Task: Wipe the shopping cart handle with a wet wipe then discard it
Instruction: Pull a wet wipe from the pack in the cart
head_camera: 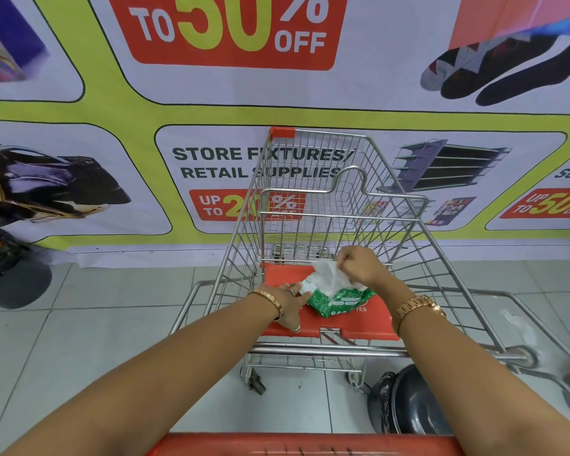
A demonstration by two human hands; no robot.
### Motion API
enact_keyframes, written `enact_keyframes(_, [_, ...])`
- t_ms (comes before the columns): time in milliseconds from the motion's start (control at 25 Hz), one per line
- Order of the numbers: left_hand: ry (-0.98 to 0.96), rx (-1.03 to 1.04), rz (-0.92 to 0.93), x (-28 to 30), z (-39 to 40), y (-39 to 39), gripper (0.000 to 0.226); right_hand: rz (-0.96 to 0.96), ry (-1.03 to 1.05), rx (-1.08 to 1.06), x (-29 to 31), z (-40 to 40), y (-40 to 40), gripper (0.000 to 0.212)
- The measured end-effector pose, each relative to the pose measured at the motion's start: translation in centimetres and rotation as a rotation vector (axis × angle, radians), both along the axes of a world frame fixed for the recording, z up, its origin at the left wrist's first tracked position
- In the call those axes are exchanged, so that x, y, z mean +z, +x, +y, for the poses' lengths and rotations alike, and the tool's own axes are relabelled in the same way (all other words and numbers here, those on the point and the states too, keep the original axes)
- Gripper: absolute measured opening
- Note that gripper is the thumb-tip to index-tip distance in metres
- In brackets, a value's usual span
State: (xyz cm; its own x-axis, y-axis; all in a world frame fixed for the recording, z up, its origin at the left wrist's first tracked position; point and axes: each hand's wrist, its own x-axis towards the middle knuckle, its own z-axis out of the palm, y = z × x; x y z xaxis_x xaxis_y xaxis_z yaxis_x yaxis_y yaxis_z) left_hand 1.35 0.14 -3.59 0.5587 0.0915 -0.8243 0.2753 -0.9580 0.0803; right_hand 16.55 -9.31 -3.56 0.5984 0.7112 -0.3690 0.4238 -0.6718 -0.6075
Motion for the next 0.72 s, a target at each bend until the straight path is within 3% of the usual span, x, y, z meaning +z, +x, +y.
enact_keyframes(160, [-0.017,0.018,-0.007,0.0,-0.1,0.0,0.079,0.369,0.256,-0.243,0.7,-0.2,0.5,0.037])
enact_keyframes(480, [-0.031,0.029,-0.067,-0.1,0.1,0.3,0.072,0.840,0.411,-0.378,1.9,-0.3,0.6,0.030])
enact_keyframes(600, [-0.021,0.151,-0.349,1.5,0.2,0.5,0.040,0.969,0.490,-0.402,3.6,-0.7,0.6,0.023])
enact_keyframes(680, [-0.135,0.407,-0.614,2.9,0.6,0.6,0.020,1.023,0.546,-0.455,4.8,-1.1,0.3,0.024])
enact_keyframes(720, [-0.229,0.588,-0.724,3.9,0.9,0.7,0.020,1.045,0.576,-0.483,5.5,-1.3,0.2,0.024])
